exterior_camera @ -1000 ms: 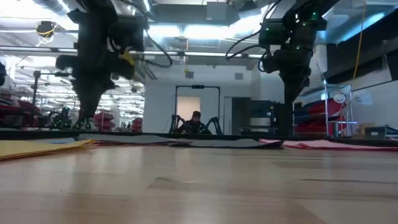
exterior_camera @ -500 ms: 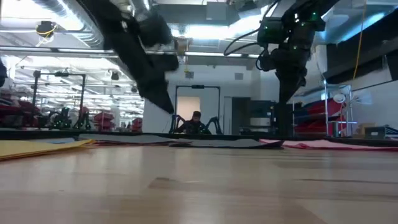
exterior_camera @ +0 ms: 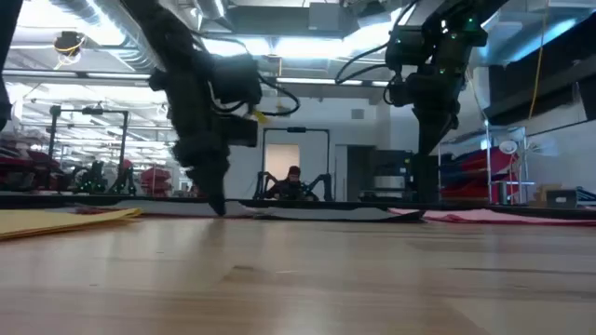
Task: Organize paper
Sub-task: Stack the black paper on top of the stacked black papers
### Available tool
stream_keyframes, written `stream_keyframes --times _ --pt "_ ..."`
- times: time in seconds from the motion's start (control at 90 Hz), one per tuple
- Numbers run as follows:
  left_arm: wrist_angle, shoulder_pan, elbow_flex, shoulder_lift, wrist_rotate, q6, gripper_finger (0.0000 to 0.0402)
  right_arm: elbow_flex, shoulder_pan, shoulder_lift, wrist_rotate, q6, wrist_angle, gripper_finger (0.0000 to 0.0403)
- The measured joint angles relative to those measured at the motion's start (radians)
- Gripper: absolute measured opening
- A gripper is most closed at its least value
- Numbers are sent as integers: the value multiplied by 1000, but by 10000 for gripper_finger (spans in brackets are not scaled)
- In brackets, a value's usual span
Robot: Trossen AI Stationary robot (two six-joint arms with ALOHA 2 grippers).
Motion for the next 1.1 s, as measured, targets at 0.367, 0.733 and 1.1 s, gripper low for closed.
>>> stream_keyframes --times 0.367,0.733,1.1 --pt "-119 21 -4 -129 -3 -7 0 0 0 0 0 -26 2 1" --pt "-23 24 -2 -134 -3 -68 0 0 1 0 -22 -30 23 1" --pt "-45 -25 -1 -9 -4 -44 0 0 1 0 -12 -32 52 1"
